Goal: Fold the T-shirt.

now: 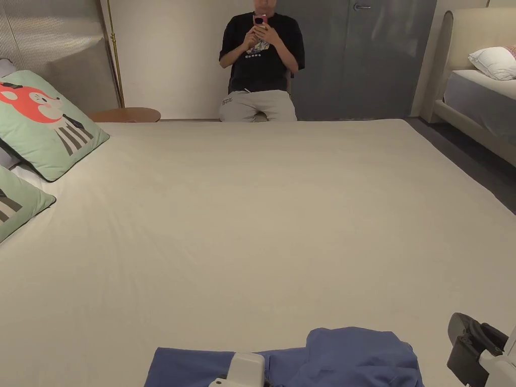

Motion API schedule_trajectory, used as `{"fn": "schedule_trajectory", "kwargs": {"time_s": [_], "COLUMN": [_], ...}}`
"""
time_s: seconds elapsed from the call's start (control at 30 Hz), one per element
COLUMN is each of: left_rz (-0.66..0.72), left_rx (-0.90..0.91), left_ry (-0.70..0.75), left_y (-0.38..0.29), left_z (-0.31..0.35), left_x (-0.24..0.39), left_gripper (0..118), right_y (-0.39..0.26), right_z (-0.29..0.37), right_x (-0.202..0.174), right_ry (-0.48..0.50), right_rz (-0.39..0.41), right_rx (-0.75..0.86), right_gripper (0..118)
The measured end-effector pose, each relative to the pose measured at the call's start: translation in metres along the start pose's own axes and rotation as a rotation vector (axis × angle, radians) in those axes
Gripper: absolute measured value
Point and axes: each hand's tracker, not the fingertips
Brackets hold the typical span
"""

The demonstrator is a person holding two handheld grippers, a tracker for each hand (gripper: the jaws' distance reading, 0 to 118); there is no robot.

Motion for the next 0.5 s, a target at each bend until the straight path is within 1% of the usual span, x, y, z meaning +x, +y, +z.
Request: {"fn": "schedule_trajectory", "kwargs": {"time_s": [0.07, 0.17, 0.2, 0.27, 0.4, 0.5], "left_rz": [0.049, 0.084, 0.096, 0.133, 0.288, 0.398], "left_rx": [0.007, 0.011, 0.004, 0.004, 0.086, 0.137], "left_ry": [-0.085, -0.169, -0.218, -0.252, -0.347, -0.382], "left_y": [0.006, 0.011, 0.013, 0.019, 0.036, 0.045], "left_z": [0.004, 0.000, 0.001, 0.007, 0.032, 0.052], "left_x": [0.002, 0.000, -0.002, -0.005, -0.051, -0.112], "left_gripper": [1, 1, 1, 1, 1, 1], "right_y": [0.000, 0.002, 0.002, 0.003, 0.003, 0.005], "right_z": [0.000, 0.002, 0.002, 0.004, 0.002, 0.000], "right_x": [0.001, 0.000, 0.000, -0.001, -0.002, -0.004], "right_ry": [-0.004, -0.010, -0.010, -0.009, -0.007, -0.002], "right_rz": [-0.003, -0.008, -0.010, -0.008, -0.001, -0.001], "right_rx": [0.001, 0.002, 0.004, 0.005, 0.010, 0.013], "right_gripper": [1, 1, 1, 1, 1, 1]}}
